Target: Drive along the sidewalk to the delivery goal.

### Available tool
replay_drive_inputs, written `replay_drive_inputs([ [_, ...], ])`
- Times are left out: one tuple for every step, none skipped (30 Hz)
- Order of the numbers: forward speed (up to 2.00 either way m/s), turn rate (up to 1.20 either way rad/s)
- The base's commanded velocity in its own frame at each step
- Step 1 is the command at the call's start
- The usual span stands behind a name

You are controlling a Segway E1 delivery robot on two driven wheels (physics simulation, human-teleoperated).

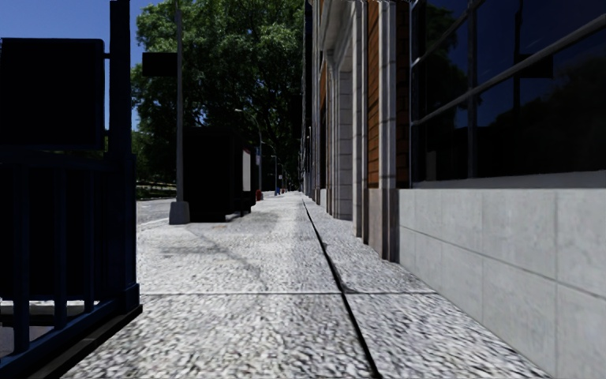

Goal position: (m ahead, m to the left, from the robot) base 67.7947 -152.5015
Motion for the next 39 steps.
replay_drive_inputs([
  [2.0,0.0],
  [2.0,0.0],
  [2.0,0.0],
  [2.0,0.0],
  [2.0,0.0],
  [2.0,0.0],
  [2.0,0.0],
  [2.0,0.0],
  [2.0,0.0],
  [2.0,0.0],
  [2.0,0.0],
  [2.0,0.0],
  [2.0,0.0],
  [2.0,0.0],
  [2.0,0.0],
  [2.0,0.0],
  [2.0,0.0],
  [2.0,0.0],
  [2.0,0.0],
  [2.0,0.0],
  [2.0,0.0],
  [2.0,0.0],
  [2.0,0.0],
  [2.0,0.0],
  [2.0,0.0],
  [2.0,0.0],
  [2.0,0.0],
  [2.0,0.0],
  [2.0,0.0],
  [2.0,0.0],
  [2.0,0.0],
  [2.0,0.0],
  [2.0,0.0],
  [2.0,0.0],
  [2.0,0.0],
  [2.0,0.0],
  [2.0,0.0],
  [2.0,0.0],
  [2.0,0.0],
])
